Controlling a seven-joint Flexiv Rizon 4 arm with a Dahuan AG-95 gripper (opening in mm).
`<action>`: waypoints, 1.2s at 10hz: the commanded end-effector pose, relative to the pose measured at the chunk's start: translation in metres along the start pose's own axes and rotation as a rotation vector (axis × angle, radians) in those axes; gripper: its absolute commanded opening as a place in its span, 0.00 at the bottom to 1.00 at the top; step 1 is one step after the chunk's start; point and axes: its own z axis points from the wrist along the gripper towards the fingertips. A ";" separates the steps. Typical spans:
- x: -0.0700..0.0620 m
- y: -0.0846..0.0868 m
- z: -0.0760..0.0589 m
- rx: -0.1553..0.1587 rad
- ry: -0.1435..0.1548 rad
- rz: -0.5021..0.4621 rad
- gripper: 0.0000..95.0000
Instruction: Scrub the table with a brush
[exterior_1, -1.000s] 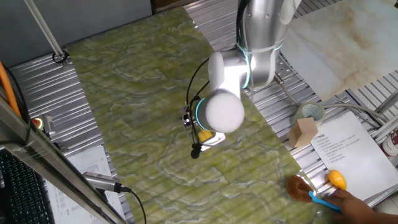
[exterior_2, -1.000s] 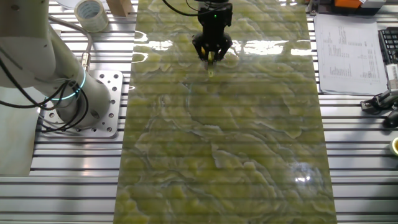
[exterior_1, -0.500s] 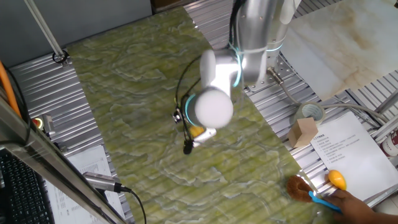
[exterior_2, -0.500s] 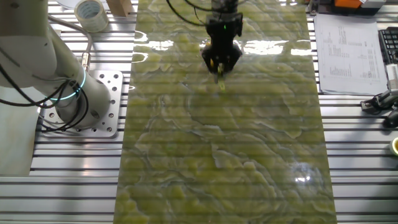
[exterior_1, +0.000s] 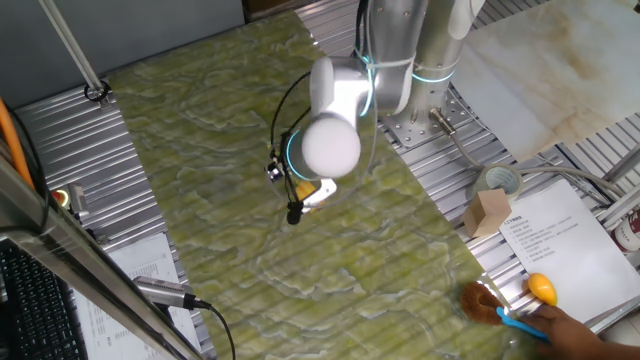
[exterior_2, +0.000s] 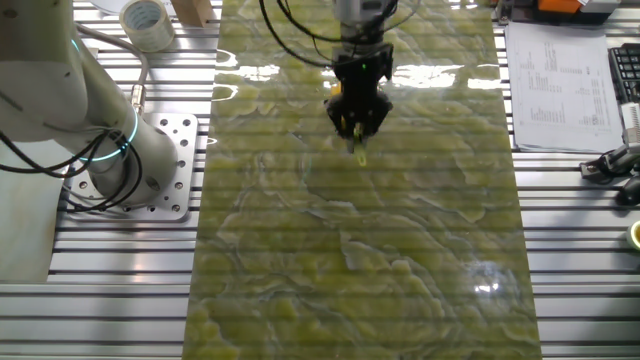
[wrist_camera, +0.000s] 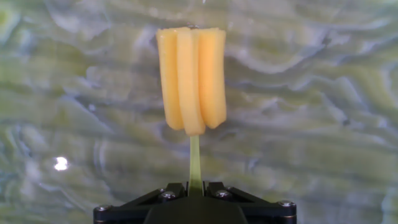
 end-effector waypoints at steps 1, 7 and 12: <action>-0.009 0.009 0.001 -0.013 -0.019 0.035 0.00; -0.053 0.023 -0.028 -0.039 -0.021 0.108 0.00; -0.077 0.015 -0.048 -0.061 -0.022 0.149 0.00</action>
